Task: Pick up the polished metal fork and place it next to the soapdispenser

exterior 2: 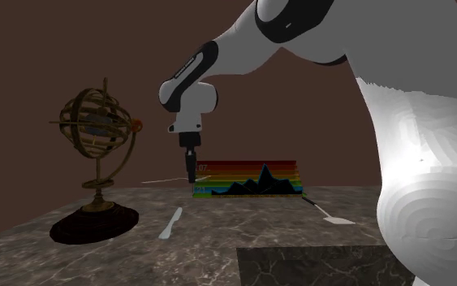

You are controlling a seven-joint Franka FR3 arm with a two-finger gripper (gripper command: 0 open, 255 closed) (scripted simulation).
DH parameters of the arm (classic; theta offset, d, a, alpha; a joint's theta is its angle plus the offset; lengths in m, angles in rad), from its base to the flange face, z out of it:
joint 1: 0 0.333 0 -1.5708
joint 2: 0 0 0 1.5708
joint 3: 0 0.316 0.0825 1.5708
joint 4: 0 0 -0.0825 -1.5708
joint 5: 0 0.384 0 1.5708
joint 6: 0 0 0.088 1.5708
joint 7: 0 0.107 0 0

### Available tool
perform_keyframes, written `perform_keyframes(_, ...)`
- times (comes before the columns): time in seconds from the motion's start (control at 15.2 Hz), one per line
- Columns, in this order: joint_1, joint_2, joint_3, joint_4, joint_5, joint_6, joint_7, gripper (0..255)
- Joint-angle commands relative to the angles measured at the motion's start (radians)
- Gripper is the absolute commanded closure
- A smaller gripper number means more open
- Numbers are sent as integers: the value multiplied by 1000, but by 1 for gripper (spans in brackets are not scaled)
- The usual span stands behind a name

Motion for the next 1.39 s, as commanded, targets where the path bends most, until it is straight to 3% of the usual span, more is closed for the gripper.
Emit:
perform_keyframes(0.0, 1, -7, 1, 19, 1, -26, -1, 255)
perform_keyframes(1.32, 8, -8, 3, 286, 4, -294, -12, 255)
